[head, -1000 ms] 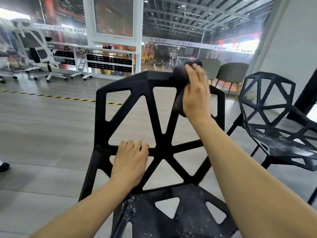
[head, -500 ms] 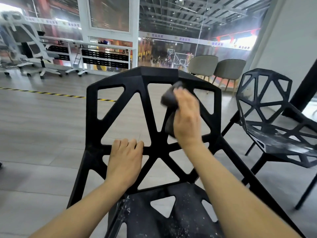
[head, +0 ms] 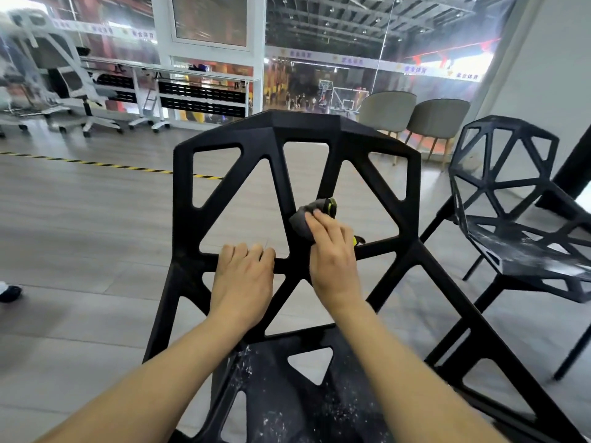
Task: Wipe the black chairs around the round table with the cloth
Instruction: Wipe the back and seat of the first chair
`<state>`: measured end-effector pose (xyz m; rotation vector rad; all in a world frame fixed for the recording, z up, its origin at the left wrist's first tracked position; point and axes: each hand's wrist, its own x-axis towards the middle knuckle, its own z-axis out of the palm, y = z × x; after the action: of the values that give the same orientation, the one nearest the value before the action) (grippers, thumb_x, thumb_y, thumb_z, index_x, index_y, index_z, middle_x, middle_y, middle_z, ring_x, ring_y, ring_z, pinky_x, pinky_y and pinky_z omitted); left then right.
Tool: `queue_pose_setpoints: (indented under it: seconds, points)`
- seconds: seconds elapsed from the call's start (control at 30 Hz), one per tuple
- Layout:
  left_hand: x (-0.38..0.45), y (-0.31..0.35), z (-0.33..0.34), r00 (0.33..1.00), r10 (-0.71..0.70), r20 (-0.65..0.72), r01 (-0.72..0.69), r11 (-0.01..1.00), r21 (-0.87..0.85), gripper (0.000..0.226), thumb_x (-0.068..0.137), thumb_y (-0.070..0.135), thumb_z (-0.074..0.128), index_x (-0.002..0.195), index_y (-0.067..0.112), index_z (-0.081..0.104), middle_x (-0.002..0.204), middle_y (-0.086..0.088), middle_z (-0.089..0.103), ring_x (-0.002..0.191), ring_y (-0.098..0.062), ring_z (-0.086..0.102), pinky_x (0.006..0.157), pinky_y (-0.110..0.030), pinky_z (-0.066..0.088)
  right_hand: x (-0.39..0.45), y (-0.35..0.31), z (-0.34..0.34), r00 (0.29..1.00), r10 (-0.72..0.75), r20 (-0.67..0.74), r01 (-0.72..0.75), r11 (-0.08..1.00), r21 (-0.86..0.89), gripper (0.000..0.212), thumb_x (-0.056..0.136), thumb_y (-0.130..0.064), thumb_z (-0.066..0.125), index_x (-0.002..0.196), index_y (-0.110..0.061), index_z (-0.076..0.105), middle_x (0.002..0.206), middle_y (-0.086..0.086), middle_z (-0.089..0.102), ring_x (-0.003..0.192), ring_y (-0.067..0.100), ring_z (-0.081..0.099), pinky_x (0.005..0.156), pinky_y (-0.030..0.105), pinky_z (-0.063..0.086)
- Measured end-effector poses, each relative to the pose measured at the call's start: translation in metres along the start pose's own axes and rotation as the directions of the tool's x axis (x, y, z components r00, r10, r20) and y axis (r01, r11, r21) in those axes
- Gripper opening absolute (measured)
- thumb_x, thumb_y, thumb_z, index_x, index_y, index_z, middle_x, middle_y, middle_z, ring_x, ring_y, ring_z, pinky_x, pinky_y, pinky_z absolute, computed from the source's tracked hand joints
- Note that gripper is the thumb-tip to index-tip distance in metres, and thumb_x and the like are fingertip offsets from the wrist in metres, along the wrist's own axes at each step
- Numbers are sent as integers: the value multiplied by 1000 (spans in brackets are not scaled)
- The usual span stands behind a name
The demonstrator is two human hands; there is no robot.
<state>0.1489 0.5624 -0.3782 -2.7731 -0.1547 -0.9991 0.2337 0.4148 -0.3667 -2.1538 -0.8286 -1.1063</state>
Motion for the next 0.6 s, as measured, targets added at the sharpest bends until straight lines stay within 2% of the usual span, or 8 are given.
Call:
queue_pose_setpoints:
  seconds: [0.07, 0.13, 0.2, 0.27, 0.3, 0.4, 0.5, 0.6]
  points:
    - [-1, 0, 1, 1000, 1, -7, -1, 1000, 10, 6, 89, 18, 62, 91, 21, 58, 76, 2, 51, 75, -27, 46, 77, -41, 29, 25, 0, -19, 998, -10, -58, 12, 1000, 23, 46, 93, 4, 40, 135, -1, 60, 135, 14, 59, 116, 32, 52, 102, 43, 47]
    - [-2, -1, 2, 1000, -3, -13, 3, 1000, 18, 5, 89, 18, 61, 92, 21, 58, 76, 2, 50, 75, -26, 46, 78, -41, 29, 51, 3, -33, 991, 20, -134, -15, 999, 39, 48, 94, 8, 41, 140, 0, 54, 140, 15, 54, 128, 30, 46, 114, 38, 39]
    - [-2, -2, 3, 1000, -5, -10, 5, 1000, 3, 4, 91, 18, 59, 93, 21, 59, 77, 3, 52, 76, -26, 46, 78, -41, 29, 68, 7, -28, 990, 35, -138, -29, 999, 39, 53, 93, 10, 43, 144, 0, 49, 147, 15, 48, 136, 29, 40, 119, 39, 33]
    - [0, -1, 3, 1000, -1, -11, 1, 1000, -13, 3, 91, 18, 59, 92, 21, 59, 77, 2, 53, 75, -27, 47, 78, -41, 28, 56, 5, -8, 996, 28, -84, -29, 1000, -3, 53, 92, 10, 44, 143, -1, 51, 147, 15, 49, 134, 32, 41, 114, 45, 38]
    - [2, 0, 3, 1000, -6, -8, 6, 1000, -16, 3, 90, 18, 60, 92, 21, 59, 77, 2, 54, 75, -27, 47, 78, -41, 29, 39, 1, 2, 998, 14, -68, -16, 999, -40, 51, 91, 8, 44, 141, -2, 54, 144, 15, 53, 126, 32, 44, 108, 45, 42]
    - [3, 1, 1, 999, -25, -20, 25, 999, -25, 5, 88, 17, 63, 88, 20, 58, 75, 1, 53, 74, -28, 48, 77, -41, 29, -9, -7, 10, 999, 34, -16, -35, 997, -67, 50, 91, -1, 40, 137, -5, 59, 133, 13, 58, 107, 29, 46, 96, 38, 44]
    - [2, 1, -1, 999, -20, -31, 19, 999, -42, 5, 90, 17, 62, 88, 20, 58, 74, 1, 52, 73, -28, 47, 77, -41, 30, 7, -3, -7, 998, 62, -17, -62, 998, 3, 49, 92, -4, 36, 134, -7, 61, 127, 9, 60, 107, 28, 48, 93, 41, 47]
    - [2, 2, -3, 999, -27, -26, 26, 1000, -17, 3, 90, 18, 62, 89, 20, 60, 74, 2, 51, 73, -27, 47, 78, -41, 30, 58, -12, -27, 991, 14, -134, -5, 998, 61, 46, 96, 2, 40, 138, -2, 57, 135, 12, 56, 123, 29, 48, 107, 42, 44]
